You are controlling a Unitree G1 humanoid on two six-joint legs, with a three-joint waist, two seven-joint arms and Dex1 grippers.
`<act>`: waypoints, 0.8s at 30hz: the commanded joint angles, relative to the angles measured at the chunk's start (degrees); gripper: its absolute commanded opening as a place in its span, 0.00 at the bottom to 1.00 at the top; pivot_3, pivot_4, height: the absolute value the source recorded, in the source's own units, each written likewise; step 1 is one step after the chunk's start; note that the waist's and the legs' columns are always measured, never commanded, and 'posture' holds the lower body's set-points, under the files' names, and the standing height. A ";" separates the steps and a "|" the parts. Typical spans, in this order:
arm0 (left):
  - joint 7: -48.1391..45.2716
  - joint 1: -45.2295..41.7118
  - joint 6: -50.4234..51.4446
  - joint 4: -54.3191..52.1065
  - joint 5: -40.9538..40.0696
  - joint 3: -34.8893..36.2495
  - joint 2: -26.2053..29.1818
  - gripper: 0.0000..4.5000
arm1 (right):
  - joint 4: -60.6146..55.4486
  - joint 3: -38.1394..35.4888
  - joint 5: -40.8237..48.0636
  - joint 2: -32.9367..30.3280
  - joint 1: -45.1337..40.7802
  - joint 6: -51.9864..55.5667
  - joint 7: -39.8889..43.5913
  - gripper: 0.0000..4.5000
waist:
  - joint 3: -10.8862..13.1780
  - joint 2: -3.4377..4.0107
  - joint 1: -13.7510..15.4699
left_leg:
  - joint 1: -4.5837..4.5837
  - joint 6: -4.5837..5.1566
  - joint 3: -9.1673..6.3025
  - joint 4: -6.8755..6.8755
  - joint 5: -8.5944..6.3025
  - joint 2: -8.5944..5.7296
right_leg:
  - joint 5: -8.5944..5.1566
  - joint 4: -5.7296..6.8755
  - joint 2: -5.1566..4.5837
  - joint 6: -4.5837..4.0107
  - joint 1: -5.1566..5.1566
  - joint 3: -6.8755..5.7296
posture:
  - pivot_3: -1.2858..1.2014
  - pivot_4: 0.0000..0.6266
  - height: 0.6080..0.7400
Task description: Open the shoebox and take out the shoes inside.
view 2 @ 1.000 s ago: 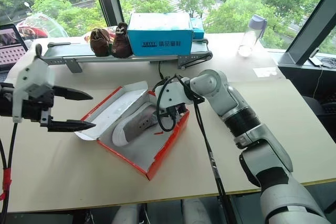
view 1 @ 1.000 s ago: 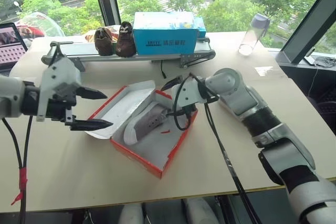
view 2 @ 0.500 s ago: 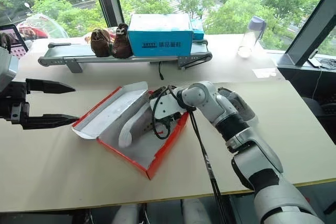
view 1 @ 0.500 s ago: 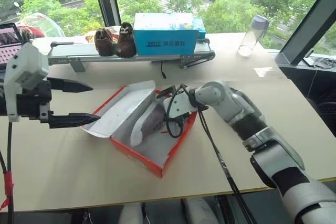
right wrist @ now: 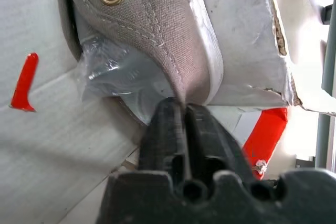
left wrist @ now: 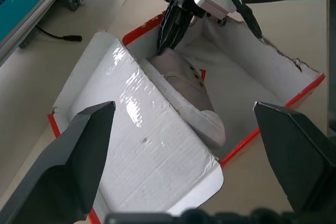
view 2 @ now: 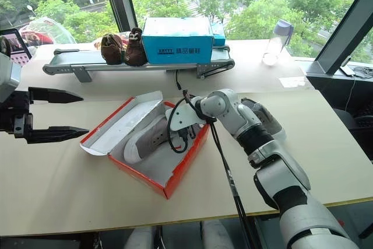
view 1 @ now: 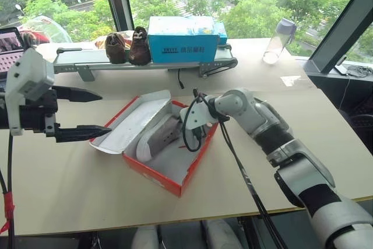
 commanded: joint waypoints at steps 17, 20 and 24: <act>-0.31 -11.34 -7.62 6.47 2.23 -12.32 -2.65 1.00 | -35.04 -20.33 26.49 -9.55 -1.84 53.00 9.97 0.06 | 0.01 0.00 0.89 | -0.03 -0.01 0.01 -0.11 -0.01 -0.01 | -0.05 -0.04 0.00 -0.03 -0.07 -0.02 | 0.52 0.24 1.00; -0.87 -13.56 -8.39 7.76 3.08 -14.51 -3.46 1.00 | -32.83 -24.00 29.31 -14.50 -4.64 56.81 10.61 0.06 | 0.06 0.02 1.36 | -0.10 -0.01 0.02 -0.12 -0.01 -0.01 | -0.05 -0.05 0.00 -0.03 -0.16 0.00 | 0.52 0.24 1.00; -1.61 -16.54 -9.81 9.49 4.60 -17.97 -5.44 1.00 | -22.76 -26.40 27.72 -25.09 -9.13 54.85 11.68 0.06 | 0.07 0.01 1.86 | -0.21 -0.01 0.04 -0.18 -0.01 -0.01 | -0.06 -0.07 -0.01 -0.04 -0.30 -0.01 | 0.52 0.24 1.00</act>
